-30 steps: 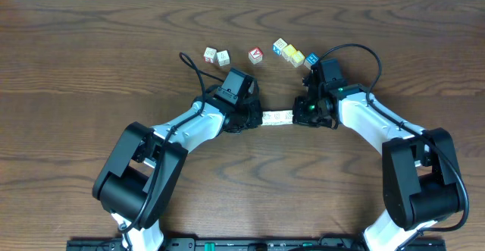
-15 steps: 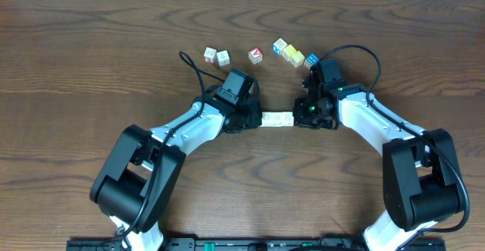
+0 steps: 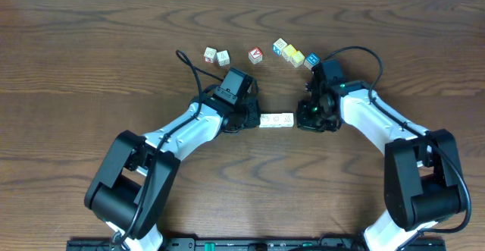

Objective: Lift 3 blocks
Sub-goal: 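Open both grippers and pull them outward away from the row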

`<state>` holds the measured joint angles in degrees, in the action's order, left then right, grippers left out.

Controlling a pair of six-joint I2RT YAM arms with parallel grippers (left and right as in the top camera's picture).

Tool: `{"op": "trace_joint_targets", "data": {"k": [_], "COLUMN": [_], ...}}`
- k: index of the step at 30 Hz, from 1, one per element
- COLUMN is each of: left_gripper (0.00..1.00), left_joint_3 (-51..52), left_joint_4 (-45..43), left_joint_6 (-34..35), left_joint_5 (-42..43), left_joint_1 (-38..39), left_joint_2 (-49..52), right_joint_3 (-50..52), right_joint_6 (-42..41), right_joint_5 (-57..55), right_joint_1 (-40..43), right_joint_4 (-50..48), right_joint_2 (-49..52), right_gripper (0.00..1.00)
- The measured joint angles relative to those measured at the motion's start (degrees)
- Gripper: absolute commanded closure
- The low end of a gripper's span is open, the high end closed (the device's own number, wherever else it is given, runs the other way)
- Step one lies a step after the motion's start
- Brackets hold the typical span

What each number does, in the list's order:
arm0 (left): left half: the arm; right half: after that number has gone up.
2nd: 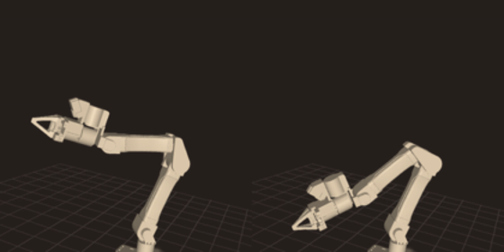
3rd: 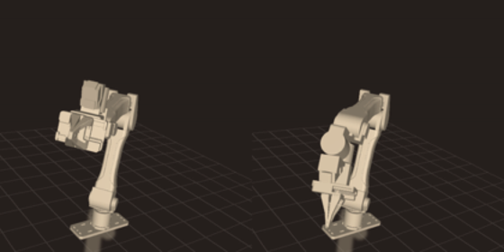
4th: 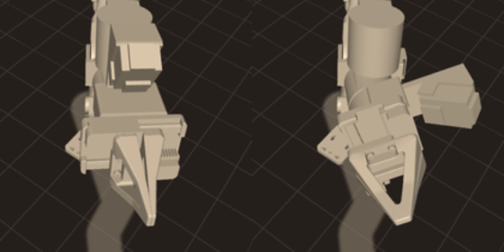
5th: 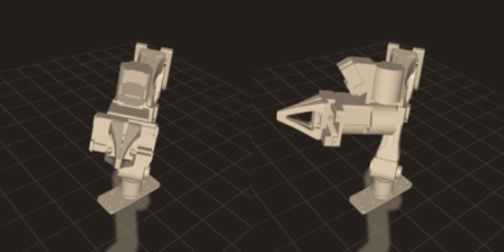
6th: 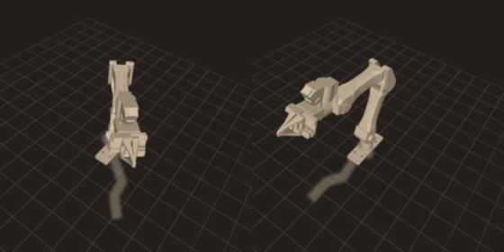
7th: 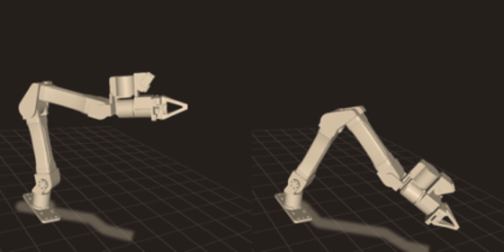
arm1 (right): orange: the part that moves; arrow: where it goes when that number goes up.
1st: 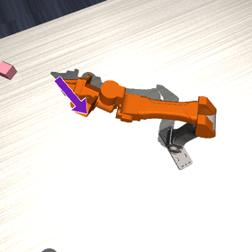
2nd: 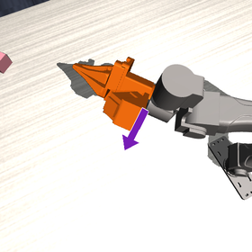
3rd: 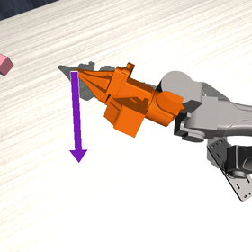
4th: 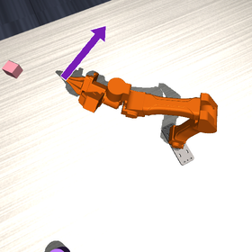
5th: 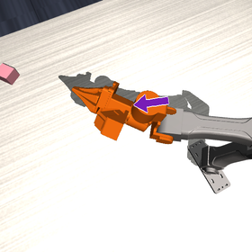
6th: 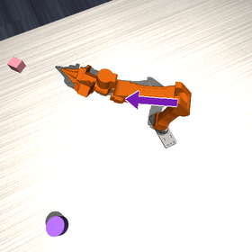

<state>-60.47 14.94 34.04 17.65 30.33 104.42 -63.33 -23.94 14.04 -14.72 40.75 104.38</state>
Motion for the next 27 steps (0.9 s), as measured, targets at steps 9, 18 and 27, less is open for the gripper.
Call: {"op": "trace_joint_targets", "data": {"k": [9,18,27], "left_gripper": [0.42,0.31,0.26], "left_joint_3": [0.0,0.0,0.0], "left_joint_4": [9.7,17.8,30.6], "left_joint_6": [-1.9,-3.0,-3.0], "left_joint_5": [-2.8,-3.5,-10.4], "left_joint_1": [-5.9,-9.2,-10.7], "left_joint_2": [-10.0,-24.2,-38.0], "right_joint_3": [-5.6,-6.0,-6.3], "right_joint_6": [-0.4,0.5,1.1], "right_joint_5": [-4.7,-5.9,-9.3], "right_joint_1": [2.9,3.1,-5.1], "right_joint_4": [10.3,19.4,28.9], "right_joint_2": [-2.6,-16.0,-33.3], "right_gripper": [0.53,0.25,0.01]}}
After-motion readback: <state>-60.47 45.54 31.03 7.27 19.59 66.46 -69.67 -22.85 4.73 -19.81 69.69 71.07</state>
